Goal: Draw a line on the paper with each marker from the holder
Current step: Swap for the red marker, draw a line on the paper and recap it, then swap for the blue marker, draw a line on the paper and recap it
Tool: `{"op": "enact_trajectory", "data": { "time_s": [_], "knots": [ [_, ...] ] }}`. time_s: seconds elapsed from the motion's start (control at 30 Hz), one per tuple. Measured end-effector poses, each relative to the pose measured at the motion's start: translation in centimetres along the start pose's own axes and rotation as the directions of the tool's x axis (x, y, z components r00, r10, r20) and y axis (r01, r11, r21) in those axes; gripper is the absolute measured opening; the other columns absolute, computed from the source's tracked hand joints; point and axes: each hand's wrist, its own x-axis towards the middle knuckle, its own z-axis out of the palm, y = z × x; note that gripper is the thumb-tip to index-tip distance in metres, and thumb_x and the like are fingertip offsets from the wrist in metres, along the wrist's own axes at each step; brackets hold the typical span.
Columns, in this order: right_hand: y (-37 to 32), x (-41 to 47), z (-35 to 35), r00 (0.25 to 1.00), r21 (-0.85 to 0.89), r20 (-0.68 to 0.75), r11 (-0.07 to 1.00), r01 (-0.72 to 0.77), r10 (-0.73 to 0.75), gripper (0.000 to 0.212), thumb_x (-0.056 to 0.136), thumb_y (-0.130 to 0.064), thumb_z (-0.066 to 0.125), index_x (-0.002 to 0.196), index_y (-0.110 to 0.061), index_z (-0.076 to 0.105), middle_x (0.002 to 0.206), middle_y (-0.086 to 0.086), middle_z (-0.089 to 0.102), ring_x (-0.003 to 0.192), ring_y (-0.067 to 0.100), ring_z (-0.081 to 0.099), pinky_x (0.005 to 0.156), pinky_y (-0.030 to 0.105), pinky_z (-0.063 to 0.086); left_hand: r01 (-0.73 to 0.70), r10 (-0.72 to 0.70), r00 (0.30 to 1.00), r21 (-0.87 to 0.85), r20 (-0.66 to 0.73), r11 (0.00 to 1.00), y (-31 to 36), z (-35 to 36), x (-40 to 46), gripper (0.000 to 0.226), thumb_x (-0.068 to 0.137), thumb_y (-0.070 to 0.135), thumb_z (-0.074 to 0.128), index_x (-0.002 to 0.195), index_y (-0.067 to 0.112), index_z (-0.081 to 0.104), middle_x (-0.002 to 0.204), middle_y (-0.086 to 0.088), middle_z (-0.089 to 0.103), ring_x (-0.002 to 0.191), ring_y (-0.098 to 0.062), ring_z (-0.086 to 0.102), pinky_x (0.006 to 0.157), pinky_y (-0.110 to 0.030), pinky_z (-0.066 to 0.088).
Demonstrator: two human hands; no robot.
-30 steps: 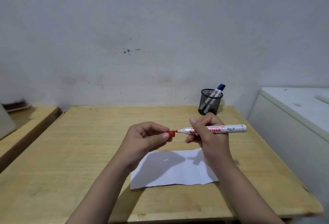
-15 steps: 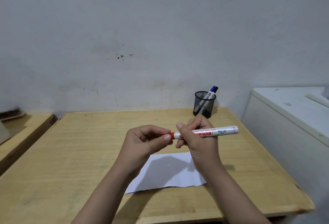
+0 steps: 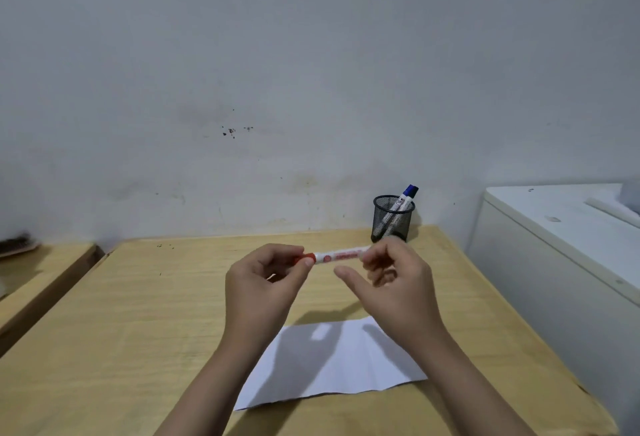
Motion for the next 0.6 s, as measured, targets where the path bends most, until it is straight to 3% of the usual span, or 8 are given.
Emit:
{"op": "enact_trajectory", "data": {
  "time_s": [0.03, 0.1, 0.17, 0.27, 0.33, 0.43, 0.6],
  "knots": [
    [0.6, 0.6, -0.4, 0.989, -0.145, 0.035, 0.978, 0.147, -0.144, 0.027, 0.068, -0.025, 0.082, 0.08, -0.015, 0.06, 0.077, -0.004, 0.06, 0.071, 0.006, 0.054, 0.067, 0.014, 0.042, -0.016, 0.016, 1.0, 0.026, 0.011, 1.0, 0.1, 0.4, 0.2, 0.012, 0.068, 0.009, 0.079, 0.075, 0.017, 0.073, 0.073, 0.003, 0.075, 0.065, -0.011, 0.067, 0.063, -0.016, 0.053],
    [1.9, 2.0, -1.0, 0.945, -0.301, 0.174, 0.899, 0.318, -0.276, 0.027, 0.069, -0.024, 0.077, 0.091, -0.017, 0.063, 0.089, -0.006, 0.064, 0.086, 0.011, 0.057, 0.078, 0.028, 0.048, -0.037, 0.035, 0.998, 0.048, 0.053, 0.998, 0.3, 1.5, 0.6, 0.012, 0.068, 0.008, 0.079, 0.074, 0.016, 0.073, 0.067, 0.0, 0.073, 0.06, -0.008, 0.065, 0.06, -0.014, 0.051],
    [2.8, 3.1, -1.3, 0.913, -0.313, 0.266, 0.868, 0.385, -0.309, 0.024, 0.073, -0.022, 0.072, 0.096, -0.018, 0.065, 0.088, -0.007, 0.066, 0.085, 0.013, 0.06, 0.073, 0.042, 0.05, -0.068, 0.062, 0.993, 0.06, 0.097, 0.996, 0.6, 2.6, 1.2, 0.012, 0.068, 0.006, 0.079, 0.074, 0.015, 0.072, 0.065, 0.001, 0.072, 0.056, -0.004, 0.061, 0.058, -0.013, 0.05],
    [3.9, 4.2, -1.7, 0.883, -0.269, 0.284, 0.852, 0.449, -0.375, 0.036, 0.077, -0.014, 0.068, 0.112, -0.017, 0.062, 0.087, -0.004, 0.069, 0.08, 0.012, 0.064, 0.07, 0.04, 0.053, -0.099, 0.091, 0.984, 0.047, 0.152, 0.994, 0.8, 4.4, 2.5, 0.018, 0.068, 0.008, 0.079, 0.082, 0.017, 0.072, 0.07, 0.0, 0.072, 0.058, -0.004, 0.063, 0.06, -0.013, 0.05],
    [4.5, 5.6, -2.7, 0.918, -0.236, 0.199, 0.892, 0.386, -0.344, 0.051, 0.079, -0.01, 0.068, 0.126, -0.024, 0.052, 0.086, -0.004, 0.067, 0.076, 0.012, 0.064, 0.07, 0.033, 0.055, -0.112, 0.098, 0.973, 0.059, 0.209, 0.992, 0.5, 5.7, 3.8, 0.025, 0.069, 0.017, 0.079, 0.094, 0.02, 0.072, 0.08, 0.001, 0.074, 0.069, -0.004, 0.067, 0.067, -0.012, 0.052],
    [5.7, 9.3, -4.9, 0.973, -0.206, -0.042, 0.955, 0.214, -0.227, 0.058, 0.078, -0.008, 0.071, 0.125, -0.034, 0.048, 0.08, -0.003, 0.064, 0.07, 0.013, 0.064, 0.07, 0.024, 0.055, -0.212, 0.135, 0.942, 0.234, 0.306, 0.949, -1.2, 8.4, 6.5, 0.039, 0.072, 0.033, 0.075, 0.108, 0.02, 0.067, 0.102, 0.007, 0.07, 0.091, -0.001, 0.066, 0.081, -0.015, 0.049],
    [9.1, 16.0, -7.1, 0.892, -0.166, -0.44, 0.986, 0.032, -0.103, 0.044, 0.075, -0.007, 0.073, 0.112, -0.021, 0.055, 0.071, 0.002, 0.066, 0.062, 0.007, 0.063, 0.061, 0.021, 0.054, -0.336, 0.144, 0.895, 0.428, 0.421, 0.839, -4.7, 14.1, 11.1, 0.043, 0.083, 0.031, 0.062, 0.122, 0.013, 0.058, 0.126, -0.003, 0.062, 0.117, -0.016, 0.056, 0.097, -0.022, 0.038]
  ]
}}
